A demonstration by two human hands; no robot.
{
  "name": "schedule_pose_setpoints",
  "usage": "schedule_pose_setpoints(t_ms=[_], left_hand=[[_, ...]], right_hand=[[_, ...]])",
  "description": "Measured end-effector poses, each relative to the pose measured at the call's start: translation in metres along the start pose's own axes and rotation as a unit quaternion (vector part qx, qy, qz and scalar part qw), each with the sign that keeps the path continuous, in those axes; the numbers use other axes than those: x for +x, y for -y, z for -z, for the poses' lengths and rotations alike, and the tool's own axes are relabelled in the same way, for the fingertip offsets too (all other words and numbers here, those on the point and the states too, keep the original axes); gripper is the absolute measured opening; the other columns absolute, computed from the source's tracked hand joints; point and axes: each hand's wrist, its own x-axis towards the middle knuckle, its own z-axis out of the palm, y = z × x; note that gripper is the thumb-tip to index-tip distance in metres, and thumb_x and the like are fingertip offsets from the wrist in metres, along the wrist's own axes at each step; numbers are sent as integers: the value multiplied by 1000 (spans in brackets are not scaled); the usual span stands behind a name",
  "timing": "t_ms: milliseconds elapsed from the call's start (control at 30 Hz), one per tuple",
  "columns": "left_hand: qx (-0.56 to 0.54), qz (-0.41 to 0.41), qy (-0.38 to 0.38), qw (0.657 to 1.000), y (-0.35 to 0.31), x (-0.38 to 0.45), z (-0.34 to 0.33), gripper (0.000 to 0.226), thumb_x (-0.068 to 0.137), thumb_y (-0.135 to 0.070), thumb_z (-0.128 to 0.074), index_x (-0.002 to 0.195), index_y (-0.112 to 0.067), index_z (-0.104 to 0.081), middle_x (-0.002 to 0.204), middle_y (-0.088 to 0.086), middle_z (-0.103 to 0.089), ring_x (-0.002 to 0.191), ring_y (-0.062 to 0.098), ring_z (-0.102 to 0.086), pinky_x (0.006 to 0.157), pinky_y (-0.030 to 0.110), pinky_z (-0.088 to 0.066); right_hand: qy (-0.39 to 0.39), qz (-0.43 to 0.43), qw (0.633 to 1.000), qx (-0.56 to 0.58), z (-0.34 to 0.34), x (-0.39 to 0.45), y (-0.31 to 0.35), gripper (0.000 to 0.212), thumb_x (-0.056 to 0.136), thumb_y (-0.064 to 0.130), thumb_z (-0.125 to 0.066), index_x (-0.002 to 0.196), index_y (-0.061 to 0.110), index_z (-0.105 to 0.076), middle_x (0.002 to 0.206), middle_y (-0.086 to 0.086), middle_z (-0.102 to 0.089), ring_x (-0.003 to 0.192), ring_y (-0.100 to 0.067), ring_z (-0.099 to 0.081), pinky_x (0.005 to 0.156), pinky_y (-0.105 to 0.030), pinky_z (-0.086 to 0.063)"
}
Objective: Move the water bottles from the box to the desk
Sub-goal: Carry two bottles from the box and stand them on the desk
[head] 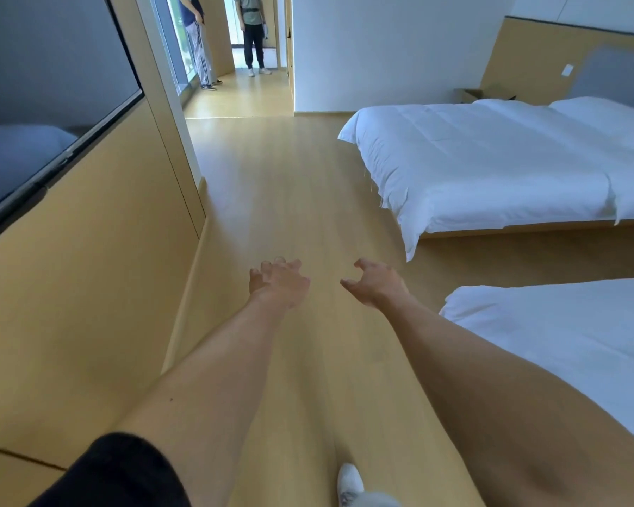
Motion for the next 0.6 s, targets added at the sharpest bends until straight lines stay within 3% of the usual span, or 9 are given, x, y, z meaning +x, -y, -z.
schedule_pose_setpoints(t_ms=[333, 600], left_hand=[[-26, 28, 5, 999, -55, 133, 35, 45, 103, -46, -35, 144, -29, -44, 143, 5, -46, 131, 27, -44, 110, 40, -31], [-55, 30, 11, 998, -58, 236, 44, 48, 102, -49, -36, 145, -28, -44, 146, 5, -45, 134, 28, -41, 110, 41, -29]], right_hand=[[20, 27, 999, -6, 57, 145, 0, 61, 93, 55, -55, 146, 28, -43, 142, -8, -53, 129, -29, -52, 103, -40, -46], [21, 32, 999, -22, 63, 243, 24, 62, 93, 55, -55, 147, 28, -43, 146, -7, -51, 132, -27, -50, 106, -40, -44]])
